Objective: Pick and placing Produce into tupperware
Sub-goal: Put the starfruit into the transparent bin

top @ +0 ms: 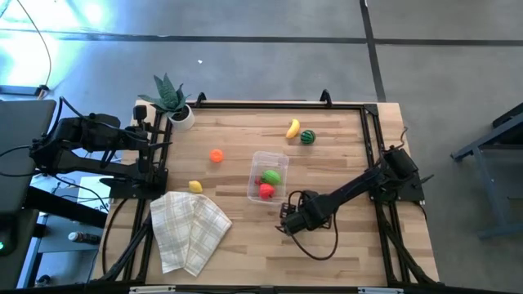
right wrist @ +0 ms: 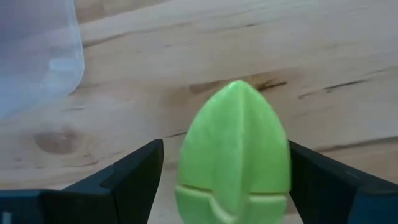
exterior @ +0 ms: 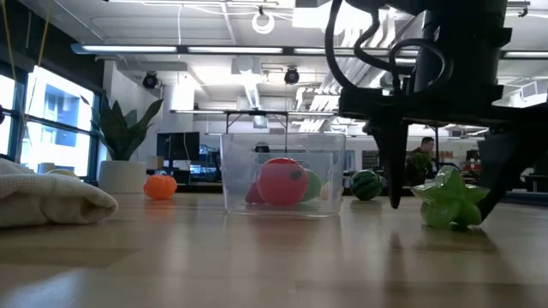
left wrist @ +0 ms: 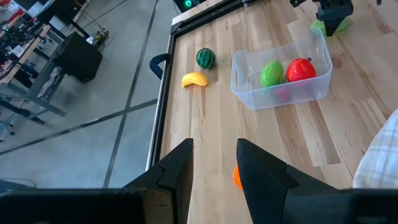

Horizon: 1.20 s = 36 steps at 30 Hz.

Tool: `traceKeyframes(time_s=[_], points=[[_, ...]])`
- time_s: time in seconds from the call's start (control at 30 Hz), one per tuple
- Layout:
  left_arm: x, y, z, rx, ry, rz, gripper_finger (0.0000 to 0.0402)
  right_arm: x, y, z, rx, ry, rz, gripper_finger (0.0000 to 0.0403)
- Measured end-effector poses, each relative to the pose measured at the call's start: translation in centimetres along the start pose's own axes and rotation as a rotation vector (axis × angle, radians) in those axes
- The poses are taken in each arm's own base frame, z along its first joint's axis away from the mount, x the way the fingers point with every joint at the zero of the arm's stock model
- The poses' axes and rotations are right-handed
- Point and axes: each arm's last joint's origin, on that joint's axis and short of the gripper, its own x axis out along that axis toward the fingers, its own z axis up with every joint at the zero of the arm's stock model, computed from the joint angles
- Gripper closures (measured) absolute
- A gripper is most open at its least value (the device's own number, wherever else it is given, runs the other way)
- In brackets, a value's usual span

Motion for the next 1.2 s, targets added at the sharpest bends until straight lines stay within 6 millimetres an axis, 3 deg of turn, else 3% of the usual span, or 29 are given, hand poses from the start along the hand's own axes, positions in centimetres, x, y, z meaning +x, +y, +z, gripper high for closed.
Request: traceKeyframes(time_s=[0.73,1.2], points=[[0.00,0.00,0.00,0.000,0.000,0.000,0.0289,0.85,0.37,0.04,0.014,0.001,-0.007,0.0104],[0.01,0.00,0.00,0.000,0.000,0.000,0.0289,0.93,0.29,0.03,0.005,0.009,-0.022,0.0146]])
